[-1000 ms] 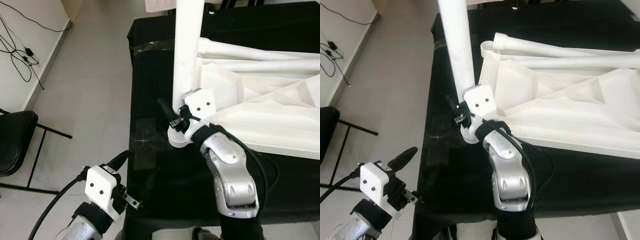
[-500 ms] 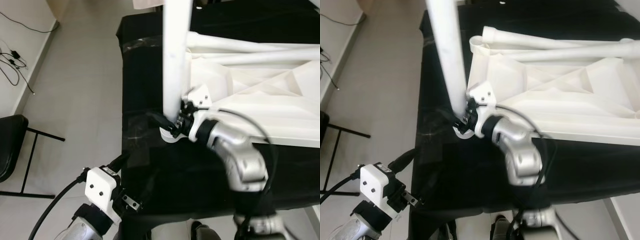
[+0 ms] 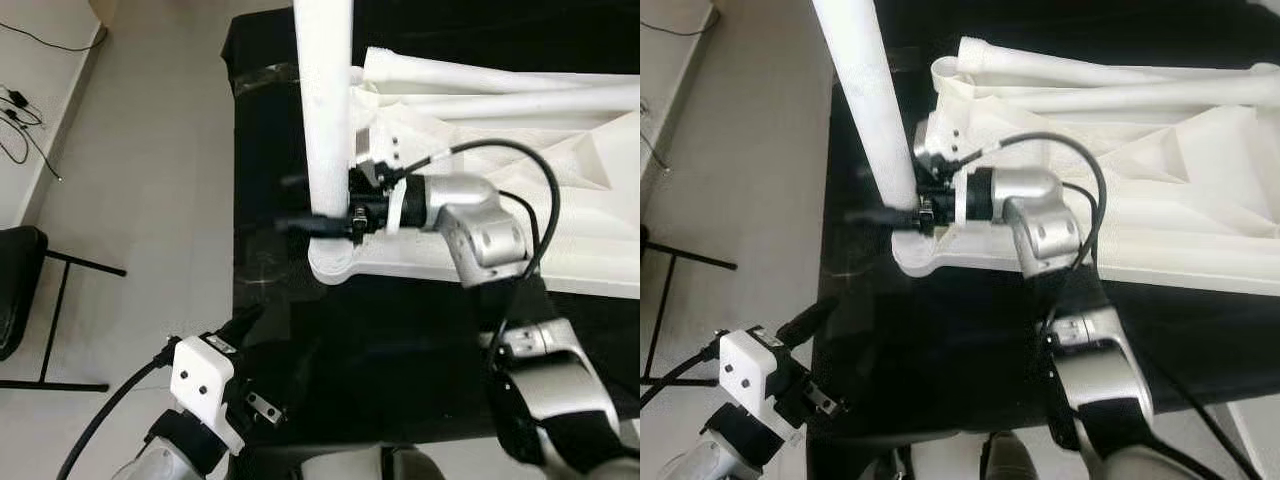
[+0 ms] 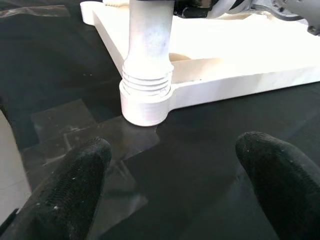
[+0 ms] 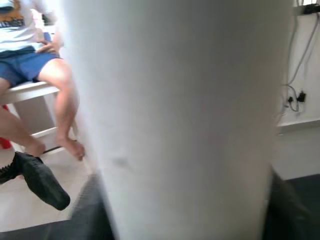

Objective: Building children table

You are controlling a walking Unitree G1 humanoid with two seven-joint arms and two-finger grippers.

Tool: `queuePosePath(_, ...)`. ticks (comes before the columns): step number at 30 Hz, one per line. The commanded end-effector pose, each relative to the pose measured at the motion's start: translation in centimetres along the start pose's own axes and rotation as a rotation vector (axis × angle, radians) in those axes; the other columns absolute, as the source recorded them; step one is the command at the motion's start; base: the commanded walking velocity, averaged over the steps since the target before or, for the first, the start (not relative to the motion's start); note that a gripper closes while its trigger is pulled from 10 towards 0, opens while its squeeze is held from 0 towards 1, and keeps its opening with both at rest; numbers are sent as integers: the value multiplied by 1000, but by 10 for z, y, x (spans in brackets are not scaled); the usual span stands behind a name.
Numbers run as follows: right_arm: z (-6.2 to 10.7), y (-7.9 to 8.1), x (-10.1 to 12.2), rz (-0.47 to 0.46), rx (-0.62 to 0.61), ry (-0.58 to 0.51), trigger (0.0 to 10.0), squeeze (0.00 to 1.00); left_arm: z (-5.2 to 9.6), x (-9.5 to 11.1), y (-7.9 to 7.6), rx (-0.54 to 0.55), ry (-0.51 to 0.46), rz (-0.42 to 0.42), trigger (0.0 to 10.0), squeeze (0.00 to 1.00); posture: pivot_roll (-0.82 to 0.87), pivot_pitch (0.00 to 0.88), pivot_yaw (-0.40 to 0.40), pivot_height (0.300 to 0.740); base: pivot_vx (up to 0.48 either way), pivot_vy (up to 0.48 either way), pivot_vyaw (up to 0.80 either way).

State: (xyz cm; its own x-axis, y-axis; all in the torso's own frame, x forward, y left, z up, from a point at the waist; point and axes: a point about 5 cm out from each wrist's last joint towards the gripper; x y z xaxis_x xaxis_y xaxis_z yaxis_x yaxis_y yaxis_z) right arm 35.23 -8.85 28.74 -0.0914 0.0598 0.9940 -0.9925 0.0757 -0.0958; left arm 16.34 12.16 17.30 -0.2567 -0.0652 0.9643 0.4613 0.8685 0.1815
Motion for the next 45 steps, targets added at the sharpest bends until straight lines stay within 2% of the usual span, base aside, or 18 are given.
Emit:
queuePosePath(1,1,-1,-1,-16,49,-14,0,0,3,-1,-2,-15,27,-2,10000,0,45,331,73,740,0,0,0)
queuePosePath(10,8,0,-5,-10,105,11,0,0,3,-1,-1,-14,27,-1,10000,0,5,337,73,740,0,0,0)
queuePosePath(15,20,6,-29,-3,-139,29,0,0,2,-3,-1,-13,27,1,10000,0,-19,334,70,740,0,0,0)
queuePosePath(17,20,6,-29,-3,-139,29,0,0,2,-3,-1,-13,27,1,10000,0,-19,334,70,740,0,0,0)
queuePosePath(18,20,9,-40,-43,-250,29,0,0,2,-3,0,-12,28,1,10000,0,-30,336,67,740,0,0,0)
queuePosePath(19,21,12,-68,-95,-645,73,0,0,3,-3,1,-11,28,0,10000,0,-38,337,74,740,0,0,0)
queuePosePath(20,21,12,-68,-95,-645,73,0,0,3,-3,1,-11,28,0,10000,0,-38,337,74,740,0,0,0)
queuePosePath(21,30,26,-89,-144,-941,110,0,0,3,-3,3,-10,28,0,10000,0,-49,343,90,740,0,0,0)
queuePosePath(22,30,26,-89,-144,-941,110,0,0,3,-3,3,-10,28,0,10000,0,-49,343,90,740,0,0,0)
queuePosePath(23,32,48,-105,-170,-1102,141,0,0,3,-4,5,-9,29,0,10000,0,-51,340,99,740,0,0,0)
queuePosePath(24,27,62,-114,-194,-1145,154,0,0,2,-5,6,-15,30,0,10000,0,-53,328,101,740,0,0,0)
queuePosePath(28,12,68,-115,-194,-1071,136,0,0,0,-7,6,-23,31,0,10000,0,-51,314,100,740,0,0,0)
queuePosePath(32,3,55,-103,-194,-1005,85,0,0,0,-8,8,-13,32,-4,10000,0,-50,307,96,740,0,0,0)
queuePosePath(33,1,55,-97,-189,-998,74,10000,0,0,-9,9,-7,33,-5,10000,0,-50,306,98,740,0,0,0)
queuePosePath(35,-3,51,-83,-206,-905,-10,10000,0,1,-9,10,0,33,-8,10000,0,-52,304,99,740,0,0,0)
queuePosePath(36,-7,49,-71,-214,-784,-75,10000,1000,0,-9,10,-1,33,-7,10000,0,-52,300,99,740,0,0,0)
queuePosePath(41,-9,45,-43,-136,-606,-160,10000,1000,-1,-9,9,-11,30,-4,10000,0,-54,297,100,740,0,0,0)
queuePosePath(45,-1,42,-18,12,-233,-92,10000,1000,-1,-9,7,-20,28,0,10000,0,-44,293,99,740,0,0,0)
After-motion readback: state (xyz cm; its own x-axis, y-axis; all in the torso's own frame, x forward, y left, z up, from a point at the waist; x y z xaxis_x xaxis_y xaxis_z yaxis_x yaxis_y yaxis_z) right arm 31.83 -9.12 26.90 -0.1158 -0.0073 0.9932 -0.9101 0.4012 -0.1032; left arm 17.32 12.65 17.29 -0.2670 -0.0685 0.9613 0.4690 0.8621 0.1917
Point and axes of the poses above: a point about 5 cm out from each wrist's last joint towards the gripper, its own z axis pointing back from the gripper into the wrist, its own x axis along the axis of the wrist's last joint, y = z × x, and after that the axes turned 11 degrees about -z, right-handed
